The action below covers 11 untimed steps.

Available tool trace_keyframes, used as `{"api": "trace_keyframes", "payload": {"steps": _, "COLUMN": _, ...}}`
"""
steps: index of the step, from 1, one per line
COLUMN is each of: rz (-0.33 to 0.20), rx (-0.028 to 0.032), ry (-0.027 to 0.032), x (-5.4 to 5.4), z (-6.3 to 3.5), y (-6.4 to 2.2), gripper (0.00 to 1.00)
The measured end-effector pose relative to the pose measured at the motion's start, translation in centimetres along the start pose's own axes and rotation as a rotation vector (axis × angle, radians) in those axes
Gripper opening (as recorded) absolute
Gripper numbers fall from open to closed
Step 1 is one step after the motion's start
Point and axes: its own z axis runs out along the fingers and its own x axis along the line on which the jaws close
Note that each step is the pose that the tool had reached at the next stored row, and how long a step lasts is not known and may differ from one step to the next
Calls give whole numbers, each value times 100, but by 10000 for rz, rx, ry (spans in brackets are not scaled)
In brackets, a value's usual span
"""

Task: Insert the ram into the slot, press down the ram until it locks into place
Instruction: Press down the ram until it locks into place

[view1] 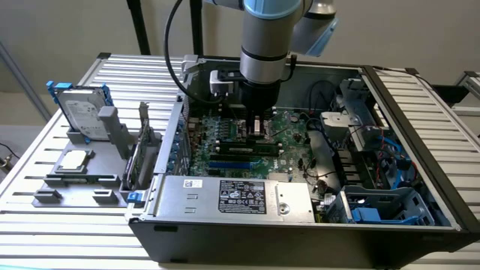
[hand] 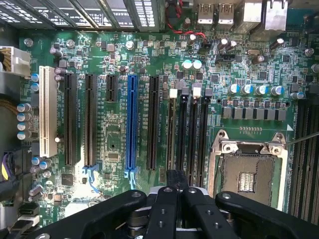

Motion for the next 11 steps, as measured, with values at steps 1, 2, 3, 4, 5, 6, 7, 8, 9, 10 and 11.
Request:
{"api": "trace_keyframes", "payload": {"steps": 1, "rz": 0, "rx": -1, "ry": 3, "x": -1, "z": 4, "y": 0, "gripper": 10}}
{"api": "trace_keyframes", "payload": {"steps": 2, "rz": 0, "rx": -3, "ry": 5, "x": -1, "z": 9, "y": 0, "gripper": 10}}
{"api": "trace_keyframes", "payload": {"steps": 3, "rz": 0, "rx": -3, "ry": 7, "x": -2, "z": 14, "y": 0, "gripper": 10}}
{"api": "trace_keyframes", "payload": {"steps": 4, "rz": 0, "rx": -4, "ry": 7, "x": -2, "z": 19, "y": 0, "gripper": 10}}
{"api": "trace_keyframes", "payload": {"steps": 5, "rz": 0, "rx": -4, "ry": 7, "x": -3, "z": 25, "y": 0, "gripper": 10}}
{"api": "trace_keyframes", "payload": {"steps": 6, "rz": 0, "rx": 1, "ry": -2, "x": -5, "z": 32, "y": 0, "gripper": 10}}
{"api": "trace_keyframes", "payload": {"steps": 7, "rz": 0, "rx": -1, "ry": 0, "x": -5, "z": 36, "y": 0, "gripper": 10}}
{"api": "trace_keyframes", "payload": {"steps": 8, "rz": 0, "rx": -2, "ry": 3, "x": -5, "z": 37, "y": 0, "gripper": 10}}
{"api": "trace_keyframes", "payload": {"steps": 9, "rz": 0, "rx": -3, "ry": 4, "x": -5, "z": 36, "y": 0, "gripper": 10}}
{"api": "trace_keyframes", "payload": {"steps": 10, "rz": 0, "rx": -2, "ry": 2, "x": -5, "z": 35, "y": 0, "gripper": 10}}
{"api": "trace_keyframes", "payload": {"steps": 11, "rz": 0, "rx": 4, "ry": -11, "x": -6, "z": 25, "y": 0, "gripper": 10}}
